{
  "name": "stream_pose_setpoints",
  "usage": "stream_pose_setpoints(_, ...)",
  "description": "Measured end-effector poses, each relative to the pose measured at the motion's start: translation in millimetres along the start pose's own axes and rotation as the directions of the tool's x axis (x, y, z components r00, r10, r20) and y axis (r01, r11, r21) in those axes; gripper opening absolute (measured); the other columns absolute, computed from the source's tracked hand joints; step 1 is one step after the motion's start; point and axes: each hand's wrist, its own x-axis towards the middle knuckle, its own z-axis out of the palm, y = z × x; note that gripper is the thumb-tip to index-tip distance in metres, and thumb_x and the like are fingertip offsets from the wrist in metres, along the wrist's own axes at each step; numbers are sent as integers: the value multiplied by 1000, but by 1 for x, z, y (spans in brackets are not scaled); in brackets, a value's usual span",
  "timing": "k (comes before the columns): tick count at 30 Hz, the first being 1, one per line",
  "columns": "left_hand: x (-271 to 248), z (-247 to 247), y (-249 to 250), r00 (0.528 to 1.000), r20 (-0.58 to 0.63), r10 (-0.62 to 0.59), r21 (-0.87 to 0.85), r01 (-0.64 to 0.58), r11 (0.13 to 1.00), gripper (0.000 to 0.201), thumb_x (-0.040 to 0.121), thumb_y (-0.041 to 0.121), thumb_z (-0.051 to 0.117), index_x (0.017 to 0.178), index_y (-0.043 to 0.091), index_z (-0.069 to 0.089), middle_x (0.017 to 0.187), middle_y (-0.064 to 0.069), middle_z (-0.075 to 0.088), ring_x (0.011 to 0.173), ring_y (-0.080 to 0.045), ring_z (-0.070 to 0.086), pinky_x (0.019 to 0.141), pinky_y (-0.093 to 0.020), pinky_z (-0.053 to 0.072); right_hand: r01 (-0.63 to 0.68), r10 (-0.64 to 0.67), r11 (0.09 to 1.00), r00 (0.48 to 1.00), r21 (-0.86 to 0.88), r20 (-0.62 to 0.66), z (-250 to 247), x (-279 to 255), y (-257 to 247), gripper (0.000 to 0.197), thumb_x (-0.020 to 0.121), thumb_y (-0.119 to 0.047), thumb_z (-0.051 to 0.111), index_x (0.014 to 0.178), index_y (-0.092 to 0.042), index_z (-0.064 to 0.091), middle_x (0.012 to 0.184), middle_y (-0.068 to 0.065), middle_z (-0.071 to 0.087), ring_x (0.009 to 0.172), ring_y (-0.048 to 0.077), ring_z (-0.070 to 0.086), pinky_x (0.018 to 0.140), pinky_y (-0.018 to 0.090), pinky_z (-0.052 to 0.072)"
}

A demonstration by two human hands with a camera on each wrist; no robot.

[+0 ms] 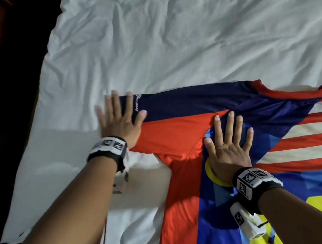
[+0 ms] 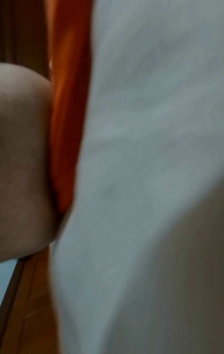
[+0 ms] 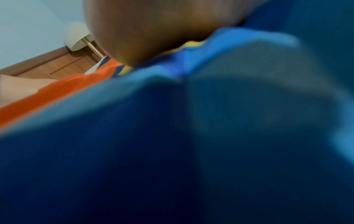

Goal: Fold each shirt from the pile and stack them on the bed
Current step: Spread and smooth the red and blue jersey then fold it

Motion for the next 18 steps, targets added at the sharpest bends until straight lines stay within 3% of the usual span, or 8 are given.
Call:
stream_pose_setpoints(2,-5,-17,-14,982,-6,-188,-118,186,975,78,99,71,13,162,32,-10,170,-14,-14,157,-31,-13,122,-61,-6,-7,7,1000,1000,-2,-23,2,1,1,67,105,-58,6,163,-25,11,171,8,1,158,27,-1,124,53,-8)
stream_pose_setpoints(4,-20,-33,-15,921,-22,-390,-291,367,883,78,101,63,30,160,14,16,162,-22,18,149,-38,20,118,-61,18,-20,19,1000,999,-15,-45,3,0,0,66,105,-56,13,163,-25,12,171,7,-2,158,26,-1,123,53,-8)
stream_pose_setpoints(7,-43,-36,-11,846,154,-510,-485,515,707,71,95,60,48,138,4,40,141,-22,49,131,-41,47,109,-54,38,-24,22,999,997,-24,-73,6,1,0,67,105,-55,18,164,-25,11,171,5,-6,158,25,-2,123,51,-10)
stream_pose_setpoints(10,-56,-18,-9,877,211,-432,-631,460,625,54,90,49,64,123,8,54,122,-14,66,114,-39,62,100,-47,49,-34,30,999,995,-37,-95,7,2,0,67,105,-57,16,163,-25,12,170,4,-6,157,22,-7,123,49,-13)
stream_pose_setpoints(12,-58,-9,-9,914,117,-388,-685,357,634,29,92,40,64,107,15,66,106,-9,72,103,-36,65,93,-45,53,-45,40,998,994,-43,-104,8,3,-1,67,104,-58,16,163,-25,13,170,6,-3,156,20,-10,122,47,-15)
stream_pose_setpoints(14,-59,-5,-12,906,19,-424,-704,313,637,20,96,33,60,97,13,65,100,-12,70,98,-39,64,86,-45,52,-42,37,998,993,-50,-109,7,3,-1,67,104,-58,15,163,-24,14,170,9,4,156,20,-8,122,47,-16)
stream_pose_setpoints(16,-61,-1,-14,864,-110,-491,-687,291,666,16,99,24,54,104,10,59,109,-18,65,104,-42,60,85,-48,49,-39,34,998,995,-58,-98,6,3,-2,68,105,-58,13,163,-24,15,170,10,7,157,24,-2,122,46,-16)
stream_pose_setpoints(18,-71,-1,-3,831,-330,-448,-602,181,778,30,99,23,52,125,8,56,126,-21,55,117,-42,52,92,-52,45,-42,35,997,994,-66,-102,5,3,-5,68,105,-59,11,163,-23,16,170,11,8,157,27,3,122,46,-17)
